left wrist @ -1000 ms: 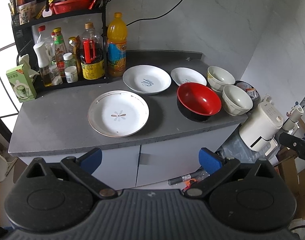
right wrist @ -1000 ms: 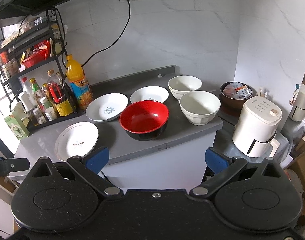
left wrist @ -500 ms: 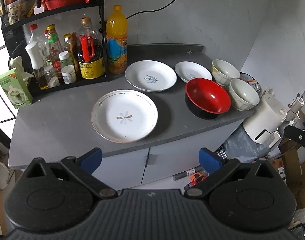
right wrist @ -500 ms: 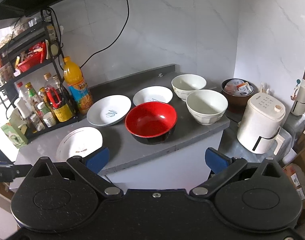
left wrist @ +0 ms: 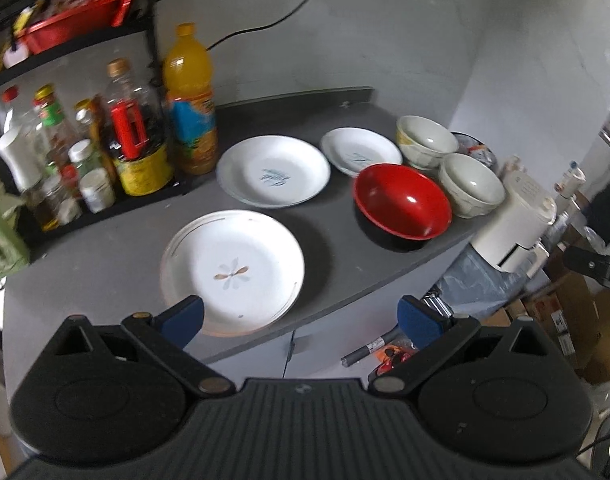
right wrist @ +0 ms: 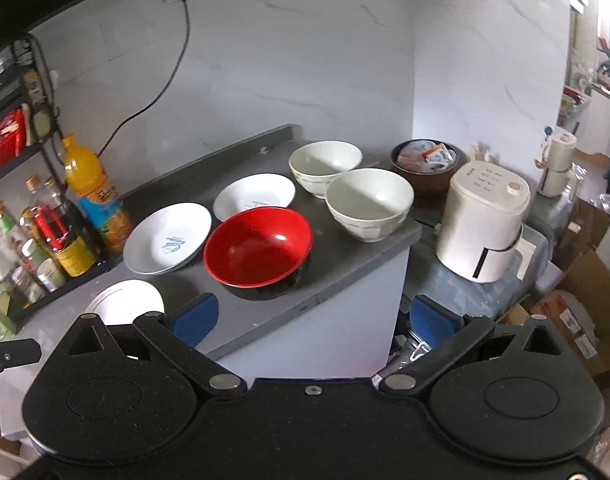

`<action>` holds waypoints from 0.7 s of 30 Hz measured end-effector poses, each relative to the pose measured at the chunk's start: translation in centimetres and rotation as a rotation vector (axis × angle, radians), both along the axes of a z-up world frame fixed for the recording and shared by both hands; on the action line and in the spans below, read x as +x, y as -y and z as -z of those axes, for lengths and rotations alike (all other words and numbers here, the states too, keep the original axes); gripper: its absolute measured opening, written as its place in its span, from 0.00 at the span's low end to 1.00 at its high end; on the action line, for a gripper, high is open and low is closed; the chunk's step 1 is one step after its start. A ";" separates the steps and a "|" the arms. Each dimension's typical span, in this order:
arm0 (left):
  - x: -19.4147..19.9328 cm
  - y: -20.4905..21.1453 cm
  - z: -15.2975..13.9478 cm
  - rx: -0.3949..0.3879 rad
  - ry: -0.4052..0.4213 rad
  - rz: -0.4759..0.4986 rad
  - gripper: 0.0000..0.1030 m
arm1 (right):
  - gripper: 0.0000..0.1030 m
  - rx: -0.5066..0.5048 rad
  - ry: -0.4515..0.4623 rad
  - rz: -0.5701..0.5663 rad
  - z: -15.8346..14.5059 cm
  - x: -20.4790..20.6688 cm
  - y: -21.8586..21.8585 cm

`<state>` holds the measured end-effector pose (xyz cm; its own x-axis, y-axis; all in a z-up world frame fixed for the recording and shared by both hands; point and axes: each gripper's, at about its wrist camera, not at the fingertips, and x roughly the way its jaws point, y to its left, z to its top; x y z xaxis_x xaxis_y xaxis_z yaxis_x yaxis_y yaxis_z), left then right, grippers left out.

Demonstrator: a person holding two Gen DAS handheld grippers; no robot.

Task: Organize plates and bowls
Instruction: 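Reach both grippers to the large white bowl rim and close them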

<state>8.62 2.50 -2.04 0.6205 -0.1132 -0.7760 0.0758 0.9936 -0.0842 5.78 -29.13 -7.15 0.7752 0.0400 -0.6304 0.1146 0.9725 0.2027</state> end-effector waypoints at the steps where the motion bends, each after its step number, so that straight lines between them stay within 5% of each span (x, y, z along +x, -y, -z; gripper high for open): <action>1: 0.4 0.1 0.1 -0.003 -0.002 0.009 0.99 | 1.00 0.005 -0.003 0.007 0.1 0.1 0.1; 16: 7.4 5.2 0.9 -0.028 0.015 0.058 0.98 | 0.99 0.068 0.005 0.061 2.1 6.3 4.9; 21: 11.5 8.9 1.7 -0.050 0.024 0.058 0.96 | 0.82 0.081 -0.016 0.011 3.9 11.3 8.0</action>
